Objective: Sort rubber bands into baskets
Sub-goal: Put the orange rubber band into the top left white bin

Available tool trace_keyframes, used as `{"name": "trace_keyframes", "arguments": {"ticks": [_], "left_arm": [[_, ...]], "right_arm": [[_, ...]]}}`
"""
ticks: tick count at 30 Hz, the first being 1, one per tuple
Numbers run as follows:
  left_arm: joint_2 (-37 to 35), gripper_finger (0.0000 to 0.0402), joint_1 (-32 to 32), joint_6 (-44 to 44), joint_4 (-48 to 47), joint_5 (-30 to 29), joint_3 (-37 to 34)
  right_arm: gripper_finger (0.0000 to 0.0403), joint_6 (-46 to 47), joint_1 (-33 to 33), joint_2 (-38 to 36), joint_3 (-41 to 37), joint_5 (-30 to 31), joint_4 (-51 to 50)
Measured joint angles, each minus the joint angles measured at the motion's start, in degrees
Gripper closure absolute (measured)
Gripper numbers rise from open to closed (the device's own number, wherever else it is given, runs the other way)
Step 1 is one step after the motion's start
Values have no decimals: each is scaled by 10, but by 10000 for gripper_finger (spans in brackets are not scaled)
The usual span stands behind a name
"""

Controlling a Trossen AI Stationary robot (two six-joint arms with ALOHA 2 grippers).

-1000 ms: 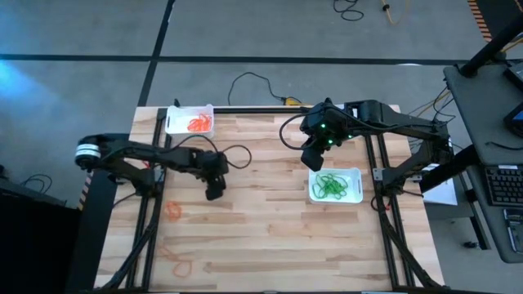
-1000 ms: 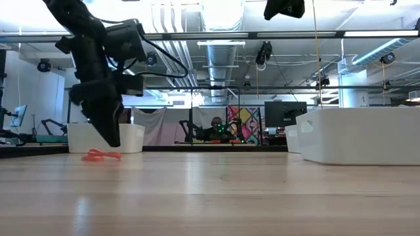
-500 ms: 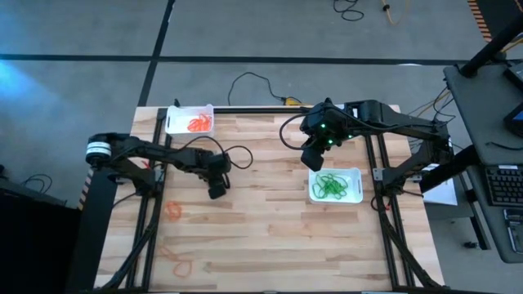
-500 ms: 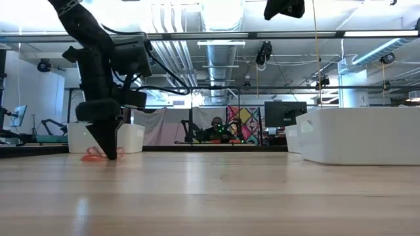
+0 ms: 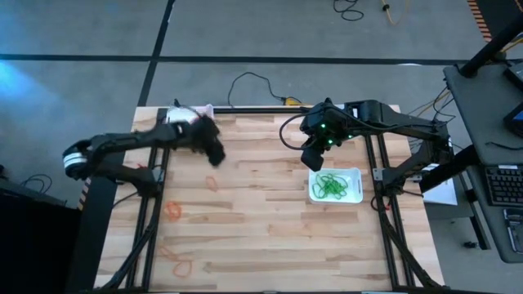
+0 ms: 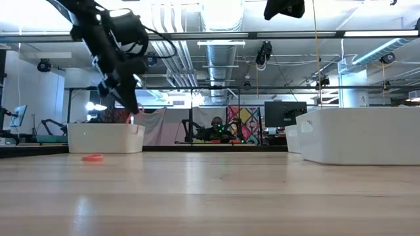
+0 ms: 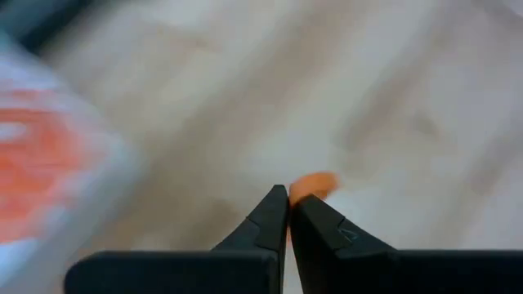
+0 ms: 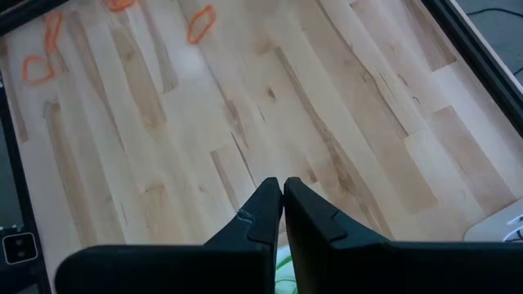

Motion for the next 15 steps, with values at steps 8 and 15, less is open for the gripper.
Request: {"name": "trace_keyframes", "arguments": {"ticks": [8,15], "left_arm": [[30,402,219,56,-85,-28,110],[102,402,301,64,-94,-27,141]], "right_arm": [[390,0,0,0,0,0,0],[390,0,0,0,0,0,0]]}}
